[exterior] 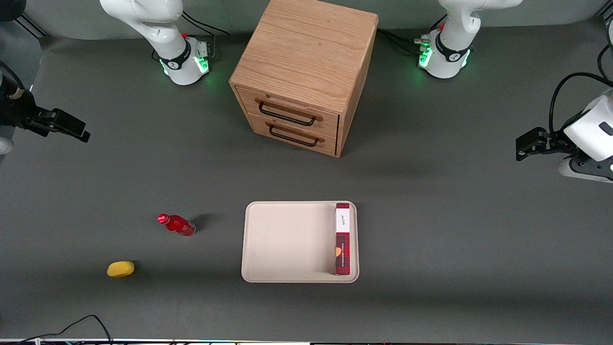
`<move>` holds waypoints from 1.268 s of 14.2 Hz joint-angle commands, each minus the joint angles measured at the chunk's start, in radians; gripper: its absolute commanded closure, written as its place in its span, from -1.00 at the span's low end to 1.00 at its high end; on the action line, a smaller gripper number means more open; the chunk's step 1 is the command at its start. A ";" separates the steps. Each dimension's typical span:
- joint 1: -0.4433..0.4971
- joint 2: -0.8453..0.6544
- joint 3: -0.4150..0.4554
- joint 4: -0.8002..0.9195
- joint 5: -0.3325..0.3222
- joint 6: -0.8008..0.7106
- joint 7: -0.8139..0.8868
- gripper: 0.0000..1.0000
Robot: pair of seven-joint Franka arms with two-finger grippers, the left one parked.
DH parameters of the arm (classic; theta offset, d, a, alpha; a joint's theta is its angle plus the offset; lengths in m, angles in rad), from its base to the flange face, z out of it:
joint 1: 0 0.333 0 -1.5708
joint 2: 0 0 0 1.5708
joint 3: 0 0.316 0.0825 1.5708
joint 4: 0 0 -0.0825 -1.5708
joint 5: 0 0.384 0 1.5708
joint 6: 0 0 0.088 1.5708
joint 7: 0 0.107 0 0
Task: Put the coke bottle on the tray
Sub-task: 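Lower the right gripper onto the red Coca-Cola bottle and close it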
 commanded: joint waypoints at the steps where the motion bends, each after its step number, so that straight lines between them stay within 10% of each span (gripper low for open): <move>1: 0.008 0.012 -0.008 0.028 0.022 -0.044 -0.009 -1.00; 6: 0.008 0.088 0.000 0.021 0.031 -0.011 -0.021 -1.00; 18: 0.053 0.472 0.012 -0.165 -0.035 0.659 0.176 -1.00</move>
